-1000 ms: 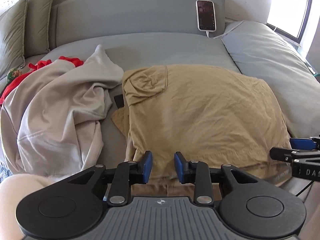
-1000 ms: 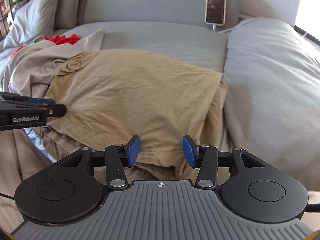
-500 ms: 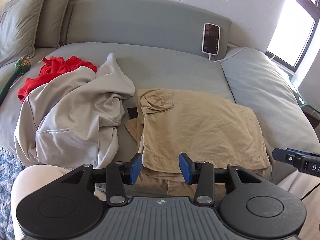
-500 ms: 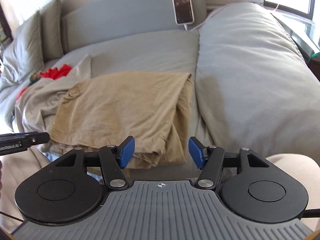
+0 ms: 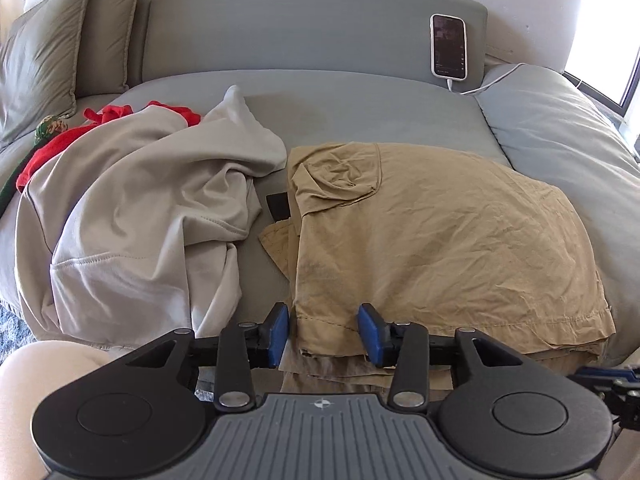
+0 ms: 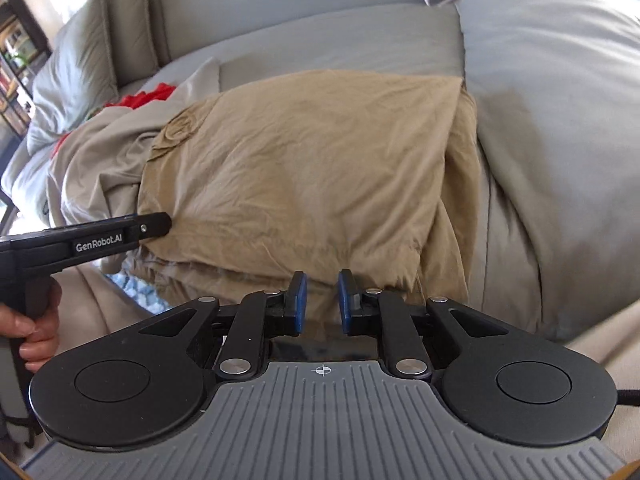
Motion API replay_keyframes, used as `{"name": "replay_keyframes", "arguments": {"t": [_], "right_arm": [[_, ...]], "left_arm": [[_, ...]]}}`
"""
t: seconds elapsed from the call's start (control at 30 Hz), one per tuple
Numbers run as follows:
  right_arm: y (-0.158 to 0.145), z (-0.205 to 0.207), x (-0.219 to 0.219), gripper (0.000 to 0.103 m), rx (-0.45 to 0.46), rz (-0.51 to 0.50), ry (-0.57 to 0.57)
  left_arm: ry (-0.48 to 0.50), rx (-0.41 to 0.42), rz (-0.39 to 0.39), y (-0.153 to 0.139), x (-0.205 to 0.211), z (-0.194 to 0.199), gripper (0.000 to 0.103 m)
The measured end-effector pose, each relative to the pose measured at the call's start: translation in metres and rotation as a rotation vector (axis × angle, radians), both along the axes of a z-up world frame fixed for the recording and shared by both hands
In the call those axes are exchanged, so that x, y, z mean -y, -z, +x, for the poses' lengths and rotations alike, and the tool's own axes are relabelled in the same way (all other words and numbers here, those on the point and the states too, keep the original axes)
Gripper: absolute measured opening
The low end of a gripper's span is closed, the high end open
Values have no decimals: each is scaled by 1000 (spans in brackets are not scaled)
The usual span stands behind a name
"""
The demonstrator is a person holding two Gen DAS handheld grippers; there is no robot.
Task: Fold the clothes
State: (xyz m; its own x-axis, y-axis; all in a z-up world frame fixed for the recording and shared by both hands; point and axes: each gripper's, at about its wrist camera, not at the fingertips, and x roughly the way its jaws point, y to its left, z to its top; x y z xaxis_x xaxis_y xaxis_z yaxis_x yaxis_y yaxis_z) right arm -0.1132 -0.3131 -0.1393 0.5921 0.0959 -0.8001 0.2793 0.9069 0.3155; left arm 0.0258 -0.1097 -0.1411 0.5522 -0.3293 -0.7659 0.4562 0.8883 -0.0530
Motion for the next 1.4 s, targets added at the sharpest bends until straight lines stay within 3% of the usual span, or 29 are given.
{"name": "replay_keyframes", "arguments": {"t": [0.1, 0.17, 0.2, 0.3, 0.4, 0.53, 0.57, 0.63, 0.73, 0.87, 0.93, 1.07, 1.17, 1.23, 1.4], "right_arm": [[2, -26, 10, 53, 22, 138, 47], [7, -42, 18, 86, 101, 276, 106], [10, -47, 21, 89, 149, 346, 150], [25, -47, 26, 89, 222, 527, 224], [46, -37, 27, 88, 203, 619, 309], [67, -25, 31, 81, 153, 680, 385], [68, -26, 34, 76, 182, 684, 416], [67, -28, 41, 75, 236, 688, 462], [68, -24, 46, 76, 238, 698, 475], [63, -15, 38, 76, 236, 629, 486], [54, -6, 34, 72, 197, 541, 459], [33, 11, 28, 33, 142, 358, 374], [14, 21, 30, 20, 184, 266, 322], [-4, 32, 28, 16, 221, 187, 282], [-55, 71, -3, 15, 351, -177, 34]], "left_arm": [[-24, -32, -39, 3, -4, 5, 43], [-28, -32, -40, 2, -2, 4, 43], [-25, -25, -35, 2, -1, 2, 43], [-19, -6, -19, 2, 1, -1, 43], [-24, -15, -23, 1, 0, 1, 43], [-24, -17, -32, 2, -1, 3, 45], [-23, -18, -34, 2, -2, 3, 45], [-29, -26, -41, 2, -2, 4, 45], [-29, -25, -36, 2, -1, 4, 45], [-26, -22, -34, 2, -1, 4, 46], [-32, -26, -37, 1, -1, 4, 45], [-30, -33, -44, 2, 1, 3, 45], [-24, -41, -57, 1, 2, 3, 46], [-24, -49, -73, 1, 4, 3, 46], [-28, -73, -110, 0, 14, 4, 45]]}}
